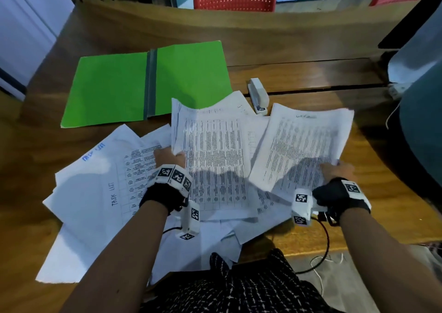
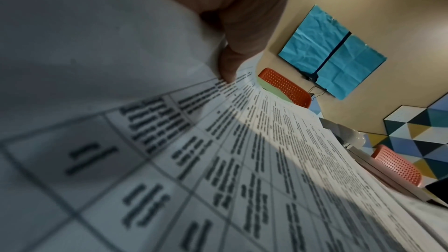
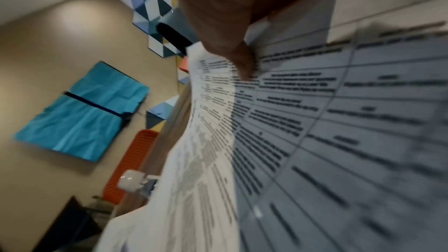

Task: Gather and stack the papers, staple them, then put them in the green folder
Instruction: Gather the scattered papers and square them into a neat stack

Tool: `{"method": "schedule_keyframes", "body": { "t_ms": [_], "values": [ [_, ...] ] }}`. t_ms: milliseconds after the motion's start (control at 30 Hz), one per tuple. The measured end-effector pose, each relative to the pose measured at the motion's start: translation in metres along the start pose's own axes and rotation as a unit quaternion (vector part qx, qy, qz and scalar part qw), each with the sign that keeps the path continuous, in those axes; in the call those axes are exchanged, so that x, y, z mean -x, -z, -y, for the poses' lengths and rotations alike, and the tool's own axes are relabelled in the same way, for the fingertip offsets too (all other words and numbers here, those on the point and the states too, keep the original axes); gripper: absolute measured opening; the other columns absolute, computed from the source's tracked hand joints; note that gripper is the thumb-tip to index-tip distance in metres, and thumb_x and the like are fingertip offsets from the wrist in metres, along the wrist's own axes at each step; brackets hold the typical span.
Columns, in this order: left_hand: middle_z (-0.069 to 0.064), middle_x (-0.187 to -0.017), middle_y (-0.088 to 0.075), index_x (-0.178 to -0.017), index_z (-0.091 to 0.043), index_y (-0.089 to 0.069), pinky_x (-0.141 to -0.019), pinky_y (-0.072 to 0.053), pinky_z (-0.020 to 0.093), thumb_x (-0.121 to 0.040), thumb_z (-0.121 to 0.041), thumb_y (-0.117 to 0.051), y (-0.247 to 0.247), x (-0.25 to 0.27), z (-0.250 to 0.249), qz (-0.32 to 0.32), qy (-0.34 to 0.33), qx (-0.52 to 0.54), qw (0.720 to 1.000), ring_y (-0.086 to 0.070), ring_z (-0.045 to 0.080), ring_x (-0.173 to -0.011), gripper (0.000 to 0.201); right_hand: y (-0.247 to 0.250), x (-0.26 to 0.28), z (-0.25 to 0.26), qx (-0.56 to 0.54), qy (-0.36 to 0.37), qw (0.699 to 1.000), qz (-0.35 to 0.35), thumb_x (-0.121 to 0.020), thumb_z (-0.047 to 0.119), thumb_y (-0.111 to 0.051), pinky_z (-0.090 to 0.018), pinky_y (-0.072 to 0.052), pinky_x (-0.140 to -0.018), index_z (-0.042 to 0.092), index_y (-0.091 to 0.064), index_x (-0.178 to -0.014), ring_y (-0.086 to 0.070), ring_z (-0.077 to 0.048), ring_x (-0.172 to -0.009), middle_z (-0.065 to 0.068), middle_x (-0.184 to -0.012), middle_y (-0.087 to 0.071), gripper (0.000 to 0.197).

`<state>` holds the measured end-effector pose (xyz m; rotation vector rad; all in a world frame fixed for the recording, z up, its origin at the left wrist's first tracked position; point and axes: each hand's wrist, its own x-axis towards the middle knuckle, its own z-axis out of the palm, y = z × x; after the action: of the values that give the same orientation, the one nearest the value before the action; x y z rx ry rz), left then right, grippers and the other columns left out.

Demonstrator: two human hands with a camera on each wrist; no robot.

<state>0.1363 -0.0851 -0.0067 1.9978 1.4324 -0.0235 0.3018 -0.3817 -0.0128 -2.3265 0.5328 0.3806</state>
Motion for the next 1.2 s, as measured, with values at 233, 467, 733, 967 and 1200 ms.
{"method": "schedule_keyframes", "body": {
  "t_ms": [233, 467, 733, 967, 1200],
  "values": [
    [0.029, -0.132, -0.053, -0.125, 0.010, -0.050, -0.103, -0.037, 0.041, -0.092, -0.024, -0.054, 0.008, -0.005, 0.008, 0.012, 0.042, 0.028, 0.999, -0.048, 0.040, -0.124, 0.048, 0.006, 0.036, 0.025, -0.235, 0.178, 0.951, -0.092, -0.090, 0.012, -0.052, -0.030, -0.038, -0.078, 0.006, -0.059, -0.102, -0.050, -0.017, -0.087, -0.011, -0.090, -0.056, 0.015],
    [0.031, -0.122, -0.059, -0.117, 0.011, -0.058, -0.095, -0.042, 0.041, -0.093, -0.031, -0.052, 0.002, 0.003, 0.004, 0.027, 0.034, 0.070, 0.997, -0.055, 0.041, -0.115, 0.049, -0.063, 0.045, 0.044, -0.220, 0.125, 0.956, 0.147, -0.089, 0.004, -0.053, -0.022, -0.047, -0.051, 0.008, -0.058, -0.091, -0.049, -0.014, -0.060, 0.000, -0.065, -0.052, 0.007],
    [0.031, -0.127, -0.054, -0.123, 0.008, -0.054, -0.095, -0.041, 0.040, -0.096, -0.025, -0.045, 0.000, 0.011, 0.007, 0.025, 0.023, 0.061, 0.998, -0.052, 0.041, -0.117, 0.044, -0.066, 0.075, 0.079, -0.250, 0.187, 0.926, 0.211, -0.094, 0.006, -0.045, -0.027, -0.041, -0.066, 0.009, -0.052, -0.103, -0.050, -0.018, -0.076, -0.003, -0.078, -0.053, 0.012],
    [0.029, -0.129, -0.053, -0.123, 0.011, -0.051, -0.098, -0.041, 0.040, -0.094, -0.030, -0.048, -0.003, 0.013, 0.007, 0.023, 0.040, 0.064, 0.997, -0.052, 0.040, -0.119, 0.051, 0.004, 0.108, 0.167, -0.395, 0.350, 0.839, 0.131, -0.093, 0.004, -0.045, -0.008, -0.038, -0.055, 0.019, -0.039, -0.083, -0.045, 0.010, -0.054, 0.008, -0.069, -0.040, 0.018],
    [0.030, -0.128, -0.053, -0.121, 0.013, -0.051, -0.080, -0.045, 0.032, -0.098, -0.045, -0.015, 0.002, 0.007, 0.017, 0.041, 0.072, 0.189, 0.978, -0.053, 0.037, -0.118, 0.072, -0.053, 0.085, 0.110, -0.180, 0.206, 0.932, 0.239, -0.089, 0.000, -0.051, -0.029, -0.047, -0.061, -0.003, -0.059, -0.091, -0.056, -0.022, -0.078, -0.016, -0.080, -0.059, 0.009]
  ]
}}
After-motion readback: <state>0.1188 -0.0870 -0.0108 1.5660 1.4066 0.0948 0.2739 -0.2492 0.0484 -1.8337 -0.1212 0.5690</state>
